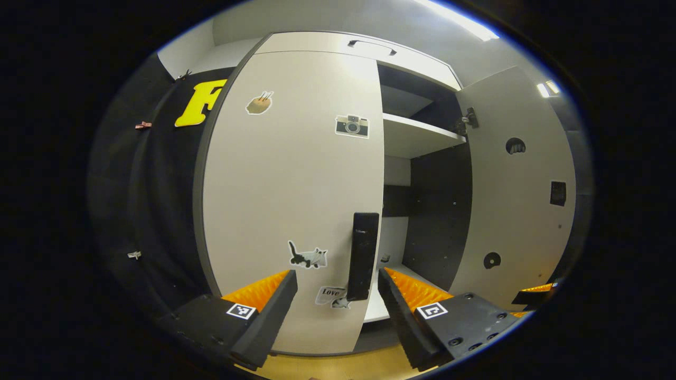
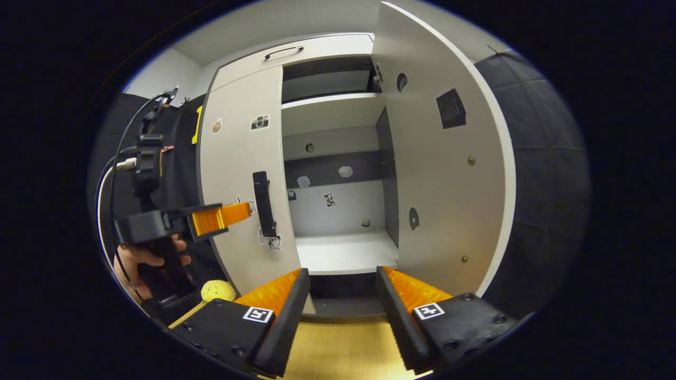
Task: Open the right door of the double-door shoe cabinet with the right hand, and open the left door with the left hand.
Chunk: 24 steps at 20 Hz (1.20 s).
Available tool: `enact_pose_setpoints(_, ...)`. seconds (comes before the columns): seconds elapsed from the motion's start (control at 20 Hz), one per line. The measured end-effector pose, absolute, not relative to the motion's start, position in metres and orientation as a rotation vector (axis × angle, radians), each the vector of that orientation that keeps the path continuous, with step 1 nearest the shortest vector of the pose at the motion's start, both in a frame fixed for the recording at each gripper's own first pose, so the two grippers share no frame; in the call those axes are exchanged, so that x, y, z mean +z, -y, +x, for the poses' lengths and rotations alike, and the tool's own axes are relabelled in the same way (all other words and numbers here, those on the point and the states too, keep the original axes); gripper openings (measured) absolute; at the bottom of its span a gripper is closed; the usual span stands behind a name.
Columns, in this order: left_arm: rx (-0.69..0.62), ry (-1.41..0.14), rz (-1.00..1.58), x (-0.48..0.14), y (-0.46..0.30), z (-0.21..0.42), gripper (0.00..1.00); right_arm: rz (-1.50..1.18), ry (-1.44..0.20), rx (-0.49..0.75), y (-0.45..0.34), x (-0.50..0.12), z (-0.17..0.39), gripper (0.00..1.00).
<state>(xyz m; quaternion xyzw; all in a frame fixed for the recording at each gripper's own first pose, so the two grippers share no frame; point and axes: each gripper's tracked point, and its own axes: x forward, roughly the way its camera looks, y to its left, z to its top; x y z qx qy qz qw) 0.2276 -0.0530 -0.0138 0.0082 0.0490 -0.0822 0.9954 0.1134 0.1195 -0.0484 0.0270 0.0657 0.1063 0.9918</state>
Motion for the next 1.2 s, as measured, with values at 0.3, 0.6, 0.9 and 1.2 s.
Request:
enact_pose_setpoints(0.3, -0.112, -0.107, 0.045, -0.013, 0.070, 0.266, 0.95, 0.017, -0.114, 0.250, -0.126, -0.065, 0.114, 0.98)
enact_pose_setpoints(0.6, -0.067, -0.134, 0.029, -0.016, 0.076, 0.290, 0.77, 0.039, -0.145, 0.338, -0.136, -0.078, 0.112, 0.98)
enact_pose_setpoints(0.9, -0.050, -0.141, 0.045, -0.018, 0.079, 0.292, 0.57, 0.034, -0.173, 0.354, -0.130, -0.084, 0.115, 0.99)
enact_pose_setpoints(1.2, -0.038, -0.159, 0.052, -0.022, 0.083, 0.290, 0.35, 0.024, -0.168, 0.367, -0.129, -0.085, 0.114, 0.98)
